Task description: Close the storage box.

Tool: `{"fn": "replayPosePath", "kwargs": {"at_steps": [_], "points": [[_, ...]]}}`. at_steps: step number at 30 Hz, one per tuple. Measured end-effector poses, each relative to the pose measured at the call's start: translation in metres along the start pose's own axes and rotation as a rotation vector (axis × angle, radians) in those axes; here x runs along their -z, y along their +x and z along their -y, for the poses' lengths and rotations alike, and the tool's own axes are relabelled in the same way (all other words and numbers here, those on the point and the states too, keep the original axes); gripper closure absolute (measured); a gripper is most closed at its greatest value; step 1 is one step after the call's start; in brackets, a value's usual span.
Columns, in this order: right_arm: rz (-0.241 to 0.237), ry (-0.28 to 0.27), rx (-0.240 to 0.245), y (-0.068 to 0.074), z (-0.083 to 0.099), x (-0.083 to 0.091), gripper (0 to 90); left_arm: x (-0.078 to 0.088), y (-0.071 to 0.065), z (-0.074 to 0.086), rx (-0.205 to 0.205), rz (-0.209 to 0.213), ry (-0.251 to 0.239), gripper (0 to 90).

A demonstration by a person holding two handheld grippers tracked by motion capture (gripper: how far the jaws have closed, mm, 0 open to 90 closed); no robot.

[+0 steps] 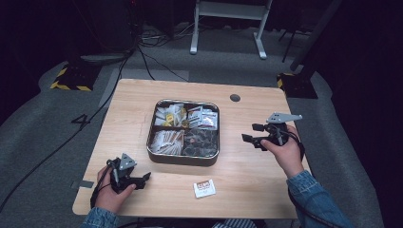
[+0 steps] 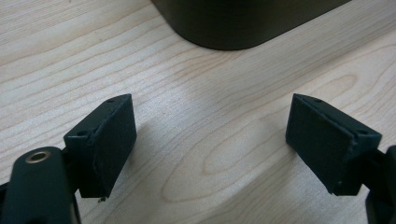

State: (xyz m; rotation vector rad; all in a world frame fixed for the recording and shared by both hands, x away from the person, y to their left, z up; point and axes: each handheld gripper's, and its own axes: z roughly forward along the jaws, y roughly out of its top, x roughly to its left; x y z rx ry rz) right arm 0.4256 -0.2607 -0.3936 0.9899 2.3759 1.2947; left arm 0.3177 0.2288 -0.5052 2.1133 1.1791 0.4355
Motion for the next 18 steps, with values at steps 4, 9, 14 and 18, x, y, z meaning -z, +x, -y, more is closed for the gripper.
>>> {"fn": "replayPosePath", "kwargs": {"at_steps": [4, 9, 14, 18], "points": [[0.011, 0.011, -0.016, -0.003, 0.015, 0.001, 31.9, 0.000, 0.000, 0.000, 0.000, 0.000, 0.000, 16.5], [0.017, 0.014, -0.049, -0.006, 0.035, 0.001, 31.8, 0.000, 0.000, 0.000, 0.001, 0.000, -0.001, 16.6], [0.043, 0.007, -0.061, -0.007, 0.061, -0.002, 31.9, 0.000, 0.000, 0.000, 0.001, 0.001, -0.002, 16.5], [0.054, 0.017, -0.085, -0.009, 0.078, -0.008, 31.8, -0.001, 0.000, -0.001, -0.001, 0.001, 0.000, 16.2]]}}
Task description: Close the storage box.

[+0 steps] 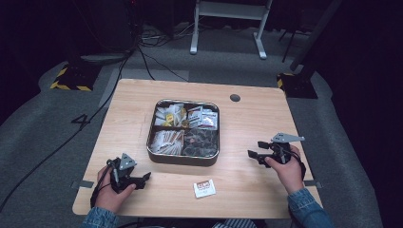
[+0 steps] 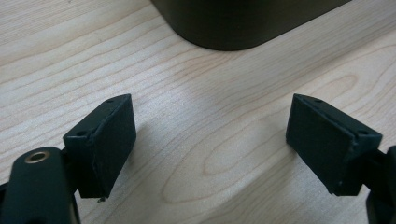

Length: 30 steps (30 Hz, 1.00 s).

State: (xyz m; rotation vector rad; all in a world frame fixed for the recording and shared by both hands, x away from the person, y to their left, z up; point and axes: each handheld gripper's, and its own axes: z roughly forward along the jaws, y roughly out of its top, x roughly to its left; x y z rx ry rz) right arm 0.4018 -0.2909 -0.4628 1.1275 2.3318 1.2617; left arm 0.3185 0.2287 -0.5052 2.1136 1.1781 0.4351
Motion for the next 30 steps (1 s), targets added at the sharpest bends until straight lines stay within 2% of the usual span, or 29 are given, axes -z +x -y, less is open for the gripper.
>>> {"fn": "replayPosePath", "kwargs": {"at_steps": [4, 8, 11, 17, 20, 26, 27, 28, 29, 30], "points": [[0.016, 0.018, 0.021, 0.001, 0.013, -0.005, 31.6, -0.001, 0.000, -0.001, 0.000, 0.000, 0.001, 15.8], [0.031, 0.043, 0.063, 0.002, 0.017, -0.010, 31.4, -0.001, 0.000, -0.001, 0.002, -0.004, 0.000, 15.5], [0.030, 0.050, 0.066, 0.002, 0.020, -0.011, 31.2, -0.001, 0.000, -0.001, 0.002, -0.003, 0.000, 15.5], [0.033, 0.075, 0.041, 0.000, 0.028, -0.015, 30.6, -0.001, 0.000, -0.001, 0.001, -0.003, 0.000, 15.5], [0.036, 0.083, 0.051, 0.000, 0.031, -0.017, 29.7, -0.001, 0.000, -0.001, 0.002, -0.001, 0.000, 15.4], [0.050, 0.094, 0.082, 0.002, 0.036, -0.020, 25.3, -0.001, 0.000, -0.001, 0.002, -0.001, 0.001, 15.4], [0.053, 0.091, 0.096, 0.002, 0.036, -0.021, 21.6, -0.001, 0.000, -0.001, 0.001, -0.001, 0.001, 15.4], [0.053, 0.091, 0.096, 0.002, 0.036, -0.021, 21.6, -0.001, 0.000, -0.001, 0.001, -0.001, 0.001, 15.4], [0.060, 0.106, 0.128, 0.004, 0.036, -0.024, 17.1, -0.001, 0.000, -0.001, 0.002, -0.001, 0.001, 15.4], [0.060, 0.106, 0.128, 0.004, 0.036, -0.024, 17.1, -0.001, 0.000, -0.001, 0.001, -0.001, 0.001, 15.4]]}}
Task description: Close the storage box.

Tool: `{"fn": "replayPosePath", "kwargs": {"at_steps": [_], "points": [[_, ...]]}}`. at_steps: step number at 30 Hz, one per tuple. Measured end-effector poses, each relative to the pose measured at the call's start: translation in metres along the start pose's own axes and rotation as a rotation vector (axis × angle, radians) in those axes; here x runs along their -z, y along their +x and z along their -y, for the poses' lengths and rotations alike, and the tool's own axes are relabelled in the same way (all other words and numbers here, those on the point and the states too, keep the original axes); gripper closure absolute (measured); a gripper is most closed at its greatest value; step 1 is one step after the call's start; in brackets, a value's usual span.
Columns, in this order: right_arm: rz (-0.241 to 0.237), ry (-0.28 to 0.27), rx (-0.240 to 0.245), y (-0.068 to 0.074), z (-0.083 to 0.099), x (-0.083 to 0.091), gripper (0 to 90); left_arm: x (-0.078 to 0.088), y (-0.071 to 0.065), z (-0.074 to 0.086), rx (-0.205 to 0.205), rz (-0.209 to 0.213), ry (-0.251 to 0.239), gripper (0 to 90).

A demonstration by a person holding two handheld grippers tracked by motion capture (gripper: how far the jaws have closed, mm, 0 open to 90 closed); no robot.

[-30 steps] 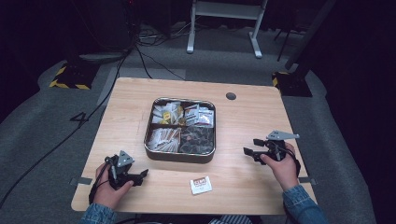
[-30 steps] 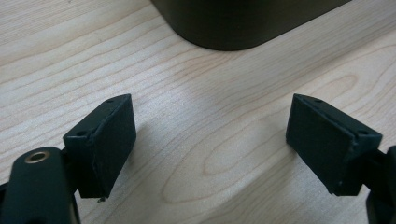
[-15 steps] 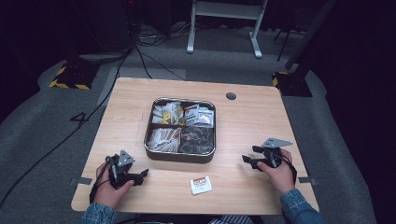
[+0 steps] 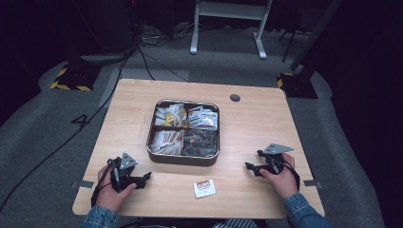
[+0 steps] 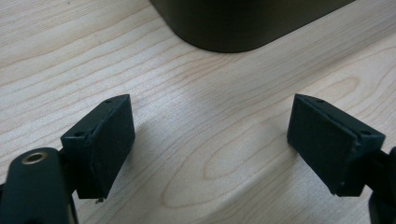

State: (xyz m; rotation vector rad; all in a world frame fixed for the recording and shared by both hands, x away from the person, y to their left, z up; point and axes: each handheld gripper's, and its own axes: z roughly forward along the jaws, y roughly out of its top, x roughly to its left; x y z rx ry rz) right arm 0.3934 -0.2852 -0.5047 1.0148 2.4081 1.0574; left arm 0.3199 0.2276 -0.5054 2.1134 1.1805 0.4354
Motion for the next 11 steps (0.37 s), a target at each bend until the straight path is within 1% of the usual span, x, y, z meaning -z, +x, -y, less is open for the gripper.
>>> {"fn": "replayPosePath", "kwargs": {"at_steps": [3, 7, 9, 11], "points": [[-0.004, 0.005, 0.002, 0.0012, -0.0009, -0.0016, 15.0, 0.0001, 0.0000, -0.0001, -0.002, -0.001, 0.002, 15.4], [-0.006, 0.004, 0.002, 0.0010, -0.0009, -0.0017, 15.0, -0.0003, -0.0003, -0.0006, -0.003, -0.002, 0.003, 15.2], [-0.006, 0.004, 0.002, 0.0010, -0.0009, -0.0017, 15.0, -0.0005, -0.0009, -0.0008, 0.004, -0.007, 0.004, 15.1], [-0.006, 0.004, 0.002, 0.0010, -0.0009, -0.0017, 15.0, -0.0011, -0.0031, -0.0014, 0.022, -0.022, 0.002, 15.4]]}}
